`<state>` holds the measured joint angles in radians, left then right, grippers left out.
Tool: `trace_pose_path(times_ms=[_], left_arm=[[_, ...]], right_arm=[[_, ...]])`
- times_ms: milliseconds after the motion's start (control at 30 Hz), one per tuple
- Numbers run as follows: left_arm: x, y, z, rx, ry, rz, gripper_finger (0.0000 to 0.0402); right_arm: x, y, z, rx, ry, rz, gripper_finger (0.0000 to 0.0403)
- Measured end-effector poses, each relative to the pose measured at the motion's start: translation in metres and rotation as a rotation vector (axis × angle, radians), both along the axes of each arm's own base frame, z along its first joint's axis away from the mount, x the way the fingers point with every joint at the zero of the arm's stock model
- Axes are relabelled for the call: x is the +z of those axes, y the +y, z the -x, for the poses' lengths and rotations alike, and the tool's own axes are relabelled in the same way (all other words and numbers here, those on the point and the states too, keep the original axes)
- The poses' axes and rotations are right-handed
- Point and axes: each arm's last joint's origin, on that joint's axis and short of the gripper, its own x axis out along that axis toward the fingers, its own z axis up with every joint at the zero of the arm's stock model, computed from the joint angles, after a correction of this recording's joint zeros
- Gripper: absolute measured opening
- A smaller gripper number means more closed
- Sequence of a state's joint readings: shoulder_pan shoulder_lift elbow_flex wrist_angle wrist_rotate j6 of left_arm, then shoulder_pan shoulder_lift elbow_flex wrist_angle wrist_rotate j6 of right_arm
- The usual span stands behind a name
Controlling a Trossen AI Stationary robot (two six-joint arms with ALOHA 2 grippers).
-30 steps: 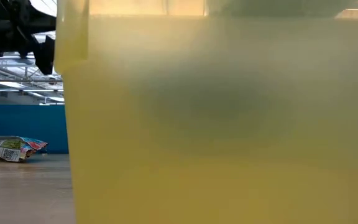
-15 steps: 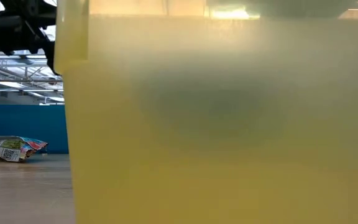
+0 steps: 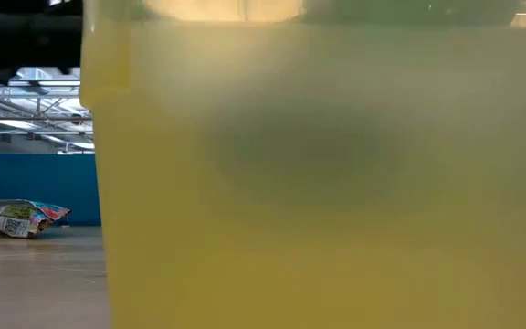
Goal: Pick and place Granola Bars by type
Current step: Put the blue granola bar into the blue bin
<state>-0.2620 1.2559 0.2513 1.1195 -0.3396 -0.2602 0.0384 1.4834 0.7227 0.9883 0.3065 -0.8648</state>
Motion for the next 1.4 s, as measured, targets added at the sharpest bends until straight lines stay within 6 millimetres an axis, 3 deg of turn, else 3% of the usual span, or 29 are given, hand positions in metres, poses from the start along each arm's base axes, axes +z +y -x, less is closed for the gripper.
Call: trace_pose_path(times_ms=[267, 700, 1267, 1400], left_arm=[[0.006, -0.002, -0.048, 0.058, 0.096, -0.117, 0.0227], [0.003, 0.020, -0.100, 0.294, 0.229, -0.142, 0.0227], [0.002, 0.024, -0.104, 0.331, 0.264, -0.146, 0.0227], [0.002, 0.024, -0.104, 0.348, 0.266, -0.153, 0.0197]], right_arm=[[-0.012, -0.002, -0.007, -0.173, 0.010, 0.054, 0.0007], [-0.009, -0.002, -0.006, -0.158, -0.040, -0.020, 0.0008], [-0.012, -0.003, -0.007, -0.156, -0.032, -0.057, 0.0009], [-0.012, -0.003, -0.007, -0.157, -0.026, -0.058, 0.0009]])
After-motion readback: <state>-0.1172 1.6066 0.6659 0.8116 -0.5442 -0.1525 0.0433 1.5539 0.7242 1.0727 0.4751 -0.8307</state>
